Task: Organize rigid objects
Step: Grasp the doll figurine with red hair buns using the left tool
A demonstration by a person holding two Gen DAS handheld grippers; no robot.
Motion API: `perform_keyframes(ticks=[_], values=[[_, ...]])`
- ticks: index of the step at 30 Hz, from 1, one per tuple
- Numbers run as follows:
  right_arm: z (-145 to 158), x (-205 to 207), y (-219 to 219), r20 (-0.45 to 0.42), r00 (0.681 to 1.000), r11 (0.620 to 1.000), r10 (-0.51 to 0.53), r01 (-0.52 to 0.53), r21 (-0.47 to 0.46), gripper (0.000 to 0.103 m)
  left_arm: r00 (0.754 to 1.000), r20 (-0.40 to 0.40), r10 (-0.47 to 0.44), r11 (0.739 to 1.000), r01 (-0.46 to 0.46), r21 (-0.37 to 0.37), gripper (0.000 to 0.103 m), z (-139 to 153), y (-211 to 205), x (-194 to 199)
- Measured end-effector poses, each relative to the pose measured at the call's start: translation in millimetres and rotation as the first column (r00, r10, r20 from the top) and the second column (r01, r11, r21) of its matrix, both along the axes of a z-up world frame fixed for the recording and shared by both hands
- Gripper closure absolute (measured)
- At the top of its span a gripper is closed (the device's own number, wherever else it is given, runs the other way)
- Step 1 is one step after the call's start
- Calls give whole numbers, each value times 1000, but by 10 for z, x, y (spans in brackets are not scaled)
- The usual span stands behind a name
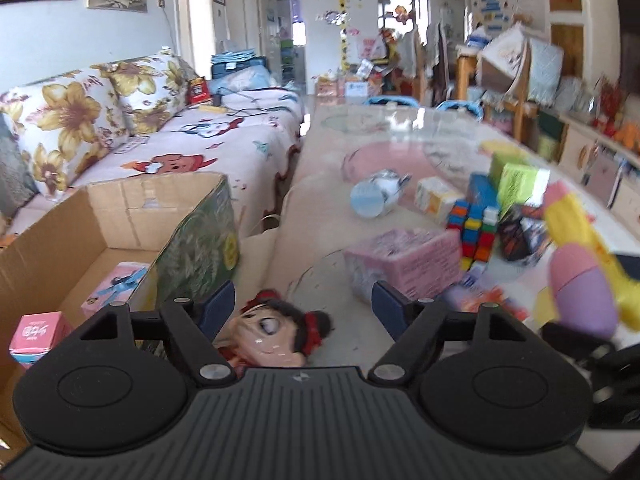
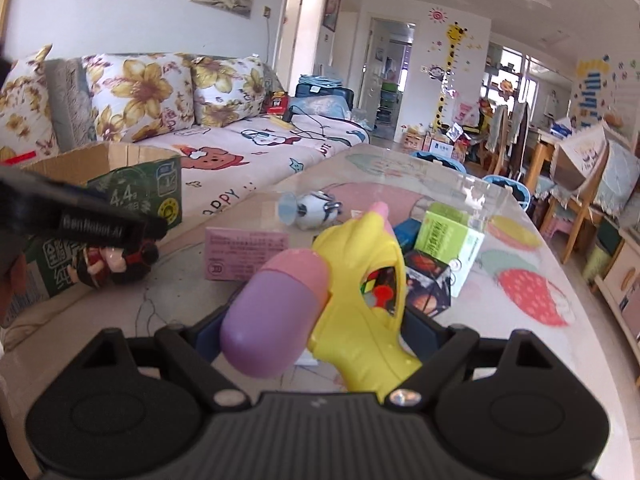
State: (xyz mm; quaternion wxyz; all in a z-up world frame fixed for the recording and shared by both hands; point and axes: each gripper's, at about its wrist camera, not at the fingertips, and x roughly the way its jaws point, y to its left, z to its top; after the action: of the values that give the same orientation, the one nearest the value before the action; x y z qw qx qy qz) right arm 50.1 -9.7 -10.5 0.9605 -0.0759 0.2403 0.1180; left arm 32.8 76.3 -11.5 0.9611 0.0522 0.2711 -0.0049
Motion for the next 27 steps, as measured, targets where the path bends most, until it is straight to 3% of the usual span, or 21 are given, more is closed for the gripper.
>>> perform_keyframes(ticks=[10,17,22,27], values=[[7,-27,-252,10,999,995,36,-37,93,14,994,-67,90,987,-80,142,3,-241,38,57],[17,5,-363,4,999,989,39,-39,140,14,991,-102,87,971,-61,232,0,-312,20,117],[6,5,-363,5,999,989,45,-46,139,14,995,-93,31,972,-9,234,0,-277,-69,55],[0,30,-362,3,999,990,41,-41,135,14,996,-85,-12,985,27,170,0,-250,-16,73]])
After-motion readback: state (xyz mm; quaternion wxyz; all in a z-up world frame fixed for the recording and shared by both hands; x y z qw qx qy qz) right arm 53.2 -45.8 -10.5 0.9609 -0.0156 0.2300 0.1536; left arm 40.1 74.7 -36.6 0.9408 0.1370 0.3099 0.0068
